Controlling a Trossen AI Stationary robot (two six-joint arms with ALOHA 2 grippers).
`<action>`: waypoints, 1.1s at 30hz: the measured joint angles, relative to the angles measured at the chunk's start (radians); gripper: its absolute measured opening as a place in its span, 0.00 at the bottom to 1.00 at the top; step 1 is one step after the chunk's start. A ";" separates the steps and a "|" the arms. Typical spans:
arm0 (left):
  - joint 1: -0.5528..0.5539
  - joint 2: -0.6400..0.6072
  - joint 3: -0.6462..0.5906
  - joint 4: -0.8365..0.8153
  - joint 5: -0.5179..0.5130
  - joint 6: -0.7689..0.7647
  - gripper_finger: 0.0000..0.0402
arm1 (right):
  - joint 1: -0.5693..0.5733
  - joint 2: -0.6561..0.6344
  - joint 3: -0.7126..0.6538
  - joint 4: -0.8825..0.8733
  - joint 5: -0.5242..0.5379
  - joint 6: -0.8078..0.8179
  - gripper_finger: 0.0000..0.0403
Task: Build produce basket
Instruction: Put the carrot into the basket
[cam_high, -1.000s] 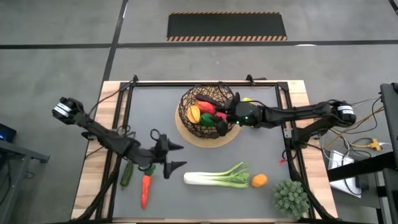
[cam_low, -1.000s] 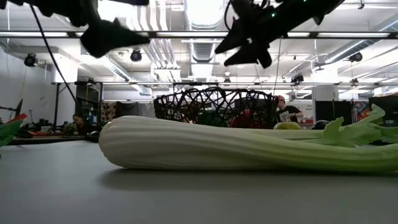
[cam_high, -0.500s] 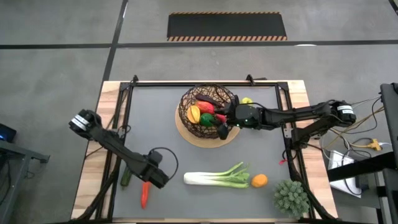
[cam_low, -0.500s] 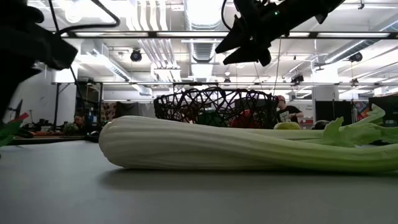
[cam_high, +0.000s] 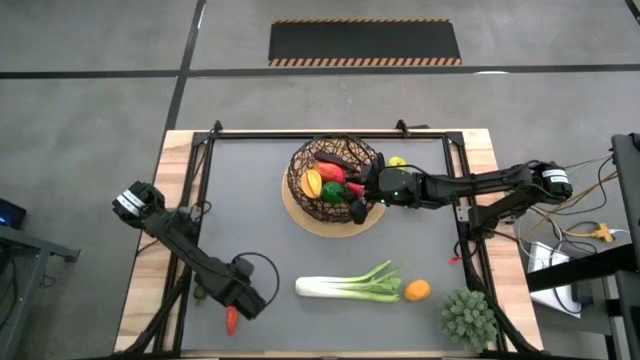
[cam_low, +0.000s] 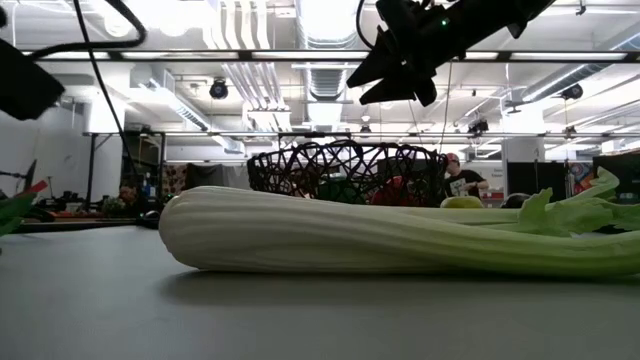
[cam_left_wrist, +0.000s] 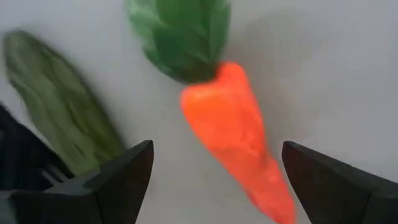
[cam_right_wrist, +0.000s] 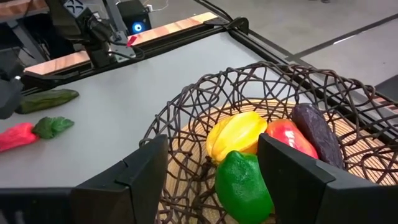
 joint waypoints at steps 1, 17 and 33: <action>-0.004 0.000 -0.003 0.026 0.000 -0.010 0.84 | 0.000 0.000 0.000 0.000 0.000 0.000 0.57; -0.007 0.018 -0.088 0.171 -0.003 -0.005 0.74 | 0.001 0.000 0.000 -0.001 0.000 0.003 0.57; -0.007 0.006 -0.091 0.196 -0.083 0.148 0.22 | 0.021 0.000 0.000 -0.002 0.000 0.004 0.57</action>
